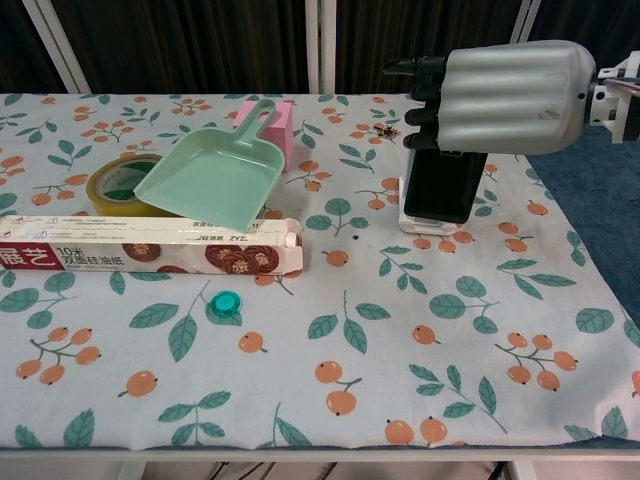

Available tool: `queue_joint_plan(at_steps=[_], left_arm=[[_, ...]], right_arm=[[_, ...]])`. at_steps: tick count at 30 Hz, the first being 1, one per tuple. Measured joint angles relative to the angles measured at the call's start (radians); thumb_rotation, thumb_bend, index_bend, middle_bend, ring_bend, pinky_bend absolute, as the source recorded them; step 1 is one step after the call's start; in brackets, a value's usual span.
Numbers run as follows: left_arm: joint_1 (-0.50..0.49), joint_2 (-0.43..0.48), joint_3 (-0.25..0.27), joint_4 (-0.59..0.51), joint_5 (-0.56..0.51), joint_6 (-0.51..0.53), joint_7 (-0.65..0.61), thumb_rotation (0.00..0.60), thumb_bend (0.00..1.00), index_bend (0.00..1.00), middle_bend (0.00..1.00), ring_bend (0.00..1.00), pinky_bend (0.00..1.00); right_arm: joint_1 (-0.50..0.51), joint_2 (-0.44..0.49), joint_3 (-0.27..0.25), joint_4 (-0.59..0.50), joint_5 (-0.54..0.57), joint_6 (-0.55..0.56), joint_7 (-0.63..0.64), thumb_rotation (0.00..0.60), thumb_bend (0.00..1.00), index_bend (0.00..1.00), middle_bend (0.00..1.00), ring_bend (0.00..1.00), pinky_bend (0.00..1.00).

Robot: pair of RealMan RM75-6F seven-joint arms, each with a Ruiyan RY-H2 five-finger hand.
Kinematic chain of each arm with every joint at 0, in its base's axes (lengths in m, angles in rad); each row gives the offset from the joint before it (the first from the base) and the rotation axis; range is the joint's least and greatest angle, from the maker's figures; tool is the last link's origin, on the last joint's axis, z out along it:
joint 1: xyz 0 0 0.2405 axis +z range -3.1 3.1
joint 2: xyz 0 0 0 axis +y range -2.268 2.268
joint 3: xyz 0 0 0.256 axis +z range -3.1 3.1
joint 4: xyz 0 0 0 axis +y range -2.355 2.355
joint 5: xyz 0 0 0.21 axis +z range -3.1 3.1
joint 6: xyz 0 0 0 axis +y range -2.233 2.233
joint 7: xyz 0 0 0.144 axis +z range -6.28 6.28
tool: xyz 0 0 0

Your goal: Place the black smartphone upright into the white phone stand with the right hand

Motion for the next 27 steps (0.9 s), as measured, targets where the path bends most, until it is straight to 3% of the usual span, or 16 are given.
queue_joint_plan(at_steps=[17, 21, 25, 27], left_arm=[[0.004, -0.002, 0.001, 0.012, -0.002, 0.001, -0.011, 0.152, 0.12, 0.05, 0.05, 0.07, 0.20], [0.004, -0.003, 0.001, 0.013, -0.002, 0.001, -0.011, 0.150, 0.12, 0.05, 0.05, 0.07, 0.20], [0.007, -0.004, 0.002, 0.016, -0.005, -0.001, -0.012, 0.154, 0.12, 0.05, 0.05, 0.07, 0.20], [0.008, -0.004, 0.003, 0.017, -0.005, 0.001, -0.013, 0.154, 0.12, 0.05, 0.05, 0.07, 0.20]], right_arm=[[0.004, -0.019, -0.007, 0.016, 0.014, 0.001, 0.000, 0.600, 0.34, 0.55, 0.35, 0.36, 0.00], [0.005, -0.020, -0.007, 0.015, 0.019, -0.003, -0.003, 0.600, 0.34, 0.40, 0.28, 0.30, 0.00], [0.005, -0.020, -0.004, 0.011, 0.036, -0.019, -0.019, 0.600, 0.32, 0.09, 0.12, 0.11, 0.00], [0.004, -0.019, -0.002, 0.007, 0.043, -0.026, -0.032, 0.600, 0.30, 0.02, 0.05, 0.05, 0.00]])
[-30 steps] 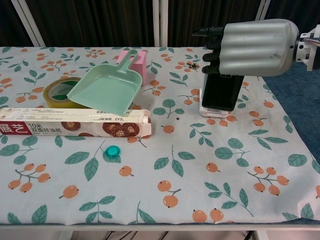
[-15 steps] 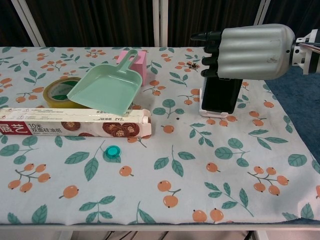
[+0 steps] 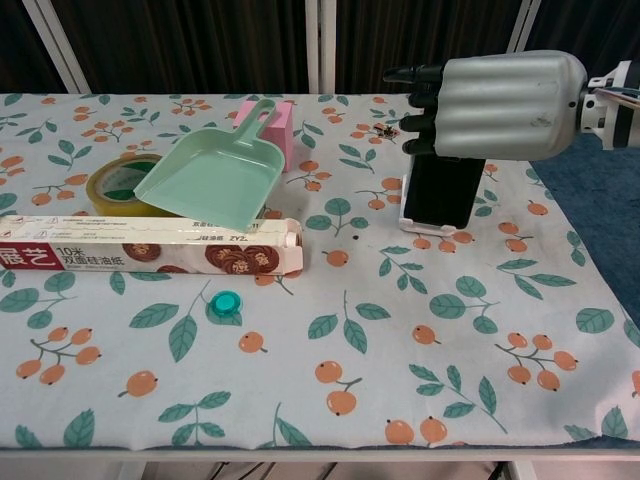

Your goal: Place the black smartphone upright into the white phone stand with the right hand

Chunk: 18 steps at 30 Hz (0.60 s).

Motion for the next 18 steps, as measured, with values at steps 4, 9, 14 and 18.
queue_joint_plan(at_steps=[4, 9, 14, 18], left_arm=[[0.001, -0.001, 0.001, 0.005, -0.001, -0.003, 0.000, 0.152, 0.12, 0.05, 0.05, 0.07, 0.20], [0.001, -0.005, 0.001, 0.011, -0.001, -0.004, -0.006, 0.154, 0.12, 0.05, 0.05, 0.07, 0.20], [0.001, -0.004, -0.001, 0.011, 0.000, 0.000, -0.009, 0.151, 0.12, 0.05, 0.05, 0.07, 0.20], [0.000, 0.000, -0.001, 0.009, 0.000, -0.001, -0.010, 0.153, 0.12, 0.05, 0.05, 0.07, 0.20]], right_arm=[[0.001, 0.001, 0.000, -0.009, 0.002, -0.004, -0.016, 0.600, 0.22, 0.00, 0.00, 0.00, 0.00], [0.003, 0.004, -0.004, -0.012, -0.002, 0.006, -0.003, 0.600, 0.19, 0.00, 0.00, 0.00, 0.00], [-0.001, 0.017, -0.006, -0.029, -0.007, 0.024, 0.003, 0.600, 0.17, 0.00, 0.00, 0.00, 0.00], [-0.018, 0.042, -0.002, -0.064, -0.006, 0.071, 0.019, 0.600, 0.13, 0.00, 0.00, 0.00, 0.00]])
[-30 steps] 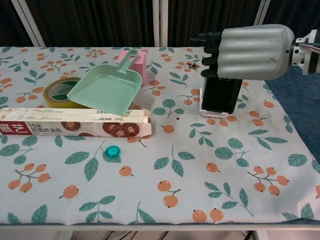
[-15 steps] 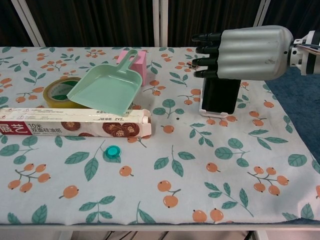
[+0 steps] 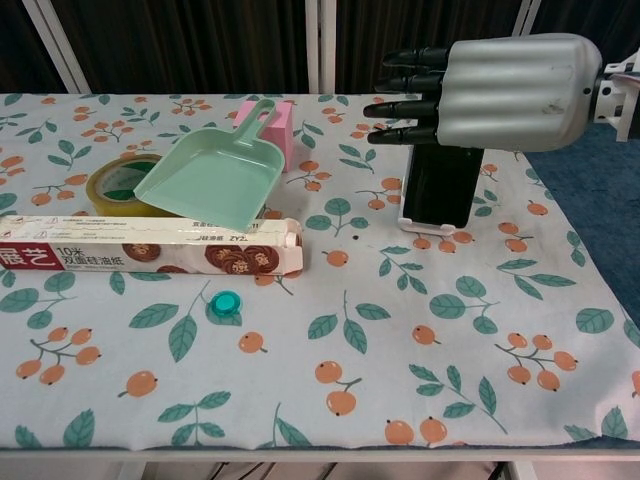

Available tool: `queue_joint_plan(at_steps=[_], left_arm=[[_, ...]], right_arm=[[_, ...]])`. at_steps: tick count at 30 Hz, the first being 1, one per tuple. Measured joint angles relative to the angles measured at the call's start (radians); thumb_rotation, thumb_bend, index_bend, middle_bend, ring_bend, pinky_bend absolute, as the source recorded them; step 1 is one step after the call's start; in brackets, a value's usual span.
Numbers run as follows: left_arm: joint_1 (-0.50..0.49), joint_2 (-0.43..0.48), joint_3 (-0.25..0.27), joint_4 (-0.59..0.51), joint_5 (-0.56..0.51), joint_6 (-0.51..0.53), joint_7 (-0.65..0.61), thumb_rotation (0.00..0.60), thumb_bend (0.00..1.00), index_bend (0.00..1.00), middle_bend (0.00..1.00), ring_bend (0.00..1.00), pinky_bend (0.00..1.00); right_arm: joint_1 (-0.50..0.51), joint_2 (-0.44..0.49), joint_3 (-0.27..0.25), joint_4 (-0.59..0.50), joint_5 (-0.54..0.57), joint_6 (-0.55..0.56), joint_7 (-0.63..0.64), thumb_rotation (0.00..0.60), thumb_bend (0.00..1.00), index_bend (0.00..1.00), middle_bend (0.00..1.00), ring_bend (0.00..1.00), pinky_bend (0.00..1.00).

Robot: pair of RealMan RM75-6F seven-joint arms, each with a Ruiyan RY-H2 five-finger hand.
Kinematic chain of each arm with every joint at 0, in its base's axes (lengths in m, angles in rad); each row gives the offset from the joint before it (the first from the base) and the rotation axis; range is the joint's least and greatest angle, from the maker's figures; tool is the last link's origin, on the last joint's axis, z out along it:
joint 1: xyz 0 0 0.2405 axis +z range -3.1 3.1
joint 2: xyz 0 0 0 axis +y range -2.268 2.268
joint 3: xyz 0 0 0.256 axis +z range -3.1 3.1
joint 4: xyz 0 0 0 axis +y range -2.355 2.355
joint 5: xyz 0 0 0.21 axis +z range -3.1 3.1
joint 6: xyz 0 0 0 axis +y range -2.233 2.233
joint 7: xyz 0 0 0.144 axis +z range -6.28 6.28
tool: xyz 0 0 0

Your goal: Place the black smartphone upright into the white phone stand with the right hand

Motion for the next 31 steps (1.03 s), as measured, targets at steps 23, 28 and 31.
queue_joint_plan(at_steps=[23, 28, 31], left_arm=[[-0.012, 0.021, -0.003, -0.069, 0.044, 0.028, 0.075, 0.153, 0.12, 0.05, 0.05, 0.07, 0.20], [-0.010, 0.030, -0.002, -0.084, 0.045, 0.031, 0.089, 0.156, 0.12, 0.05, 0.05, 0.07, 0.20], [-0.010, 0.031, -0.004, -0.085, 0.041, 0.030, 0.098, 0.155, 0.12, 0.05, 0.05, 0.07, 0.20]], right_arm=[[-0.690, 0.166, -0.100, -0.203, 0.323, 0.659, 0.711, 0.600, 0.07, 0.00, 0.00, 0.00, 0.00], [-0.811, 0.097, -0.120, -0.074, 0.357, 0.748, 0.859, 0.600, 0.07, 0.00, 0.00, 0.00, 0.00], [-0.836, 0.078, -0.115, -0.035, 0.365, 0.758, 0.895, 0.600, 0.07, 0.00, 0.00, 0.00, 0.00]])
